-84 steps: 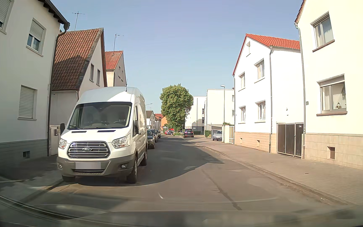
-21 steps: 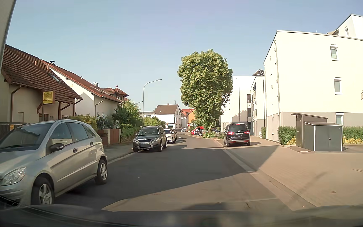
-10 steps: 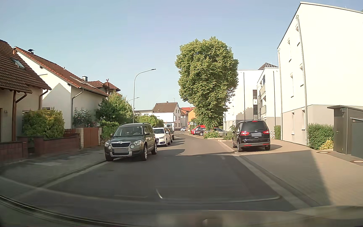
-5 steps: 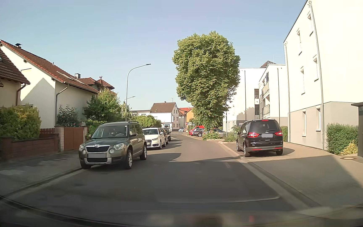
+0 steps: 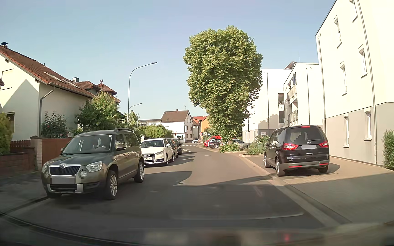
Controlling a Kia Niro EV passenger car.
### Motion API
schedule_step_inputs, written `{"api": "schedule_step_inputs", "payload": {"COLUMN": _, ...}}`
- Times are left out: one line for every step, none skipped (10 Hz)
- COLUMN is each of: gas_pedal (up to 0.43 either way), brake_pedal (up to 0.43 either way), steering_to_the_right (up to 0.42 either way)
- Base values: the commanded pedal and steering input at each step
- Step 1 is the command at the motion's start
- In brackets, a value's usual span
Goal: Follow the waypoints while adhering to traffic rules and regulations
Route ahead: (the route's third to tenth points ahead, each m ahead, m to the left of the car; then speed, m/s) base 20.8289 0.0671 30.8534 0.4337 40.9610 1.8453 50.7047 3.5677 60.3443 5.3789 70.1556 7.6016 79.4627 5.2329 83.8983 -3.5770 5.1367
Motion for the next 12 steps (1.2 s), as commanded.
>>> {"api": "schedule_step_inputs", "payload": {"gas_pedal": 0.047, "brake_pedal": 0.030, "steering_to_the_right": 0.007}}
{"api": "schedule_step_inputs", "payload": {"gas_pedal": 0.047, "brake_pedal": 0.030, "steering_to_the_right": 0.003}}
{"api": "schedule_step_inputs", "payload": {"gas_pedal": 0.047, "brake_pedal": 0.030, "steering_to_the_right": -0.005}}
{"api": "schedule_step_inputs", "payload": {"gas_pedal": 0.047, "brake_pedal": 0.030, "steering_to_the_right": -0.007}}
{"api": "schedule_step_inputs", "payload": {"gas_pedal": 0.047, "brake_pedal": 0.030, "steering_to_the_right": -0.004}}
{"api": "schedule_step_inputs", "payload": {"gas_pedal": 0.047, "brake_pedal": 0.030, "steering_to_the_right": -0.001}}
{"api": "schedule_step_inputs", "payload": {"gas_pedal": 0.047, "brake_pedal": 0.030, "steering_to_the_right": 0.001}}
{"api": "schedule_step_inputs", "payload": {"gas_pedal": 0.047, "brake_pedal": 0.030, "steering_to_the_right": 0.000}}
{"api": "schedule_step_inputs", "payload": {"gas_pedal": 0.047, "brake_pedal": 0.030, "steering_to_the_right": 0.000}}
{"api": "schedule_step_inputs", "payload": {"gas_pedal": 0.047, "brake_pedal": 0.030, "steering_to_the_right": 0.004}}
{"api": "schedule_step_inputs", "payload": {"gas_pedal": 0.047, "brake_pedal": 0.030, "steering_to_the_right": 0.008}}
{"api": "schedule_step_inputs", "payload": {"gas_pedal": 0.047, "brake_pedal": 0.030, "steering_to_the_right": 0.009}}
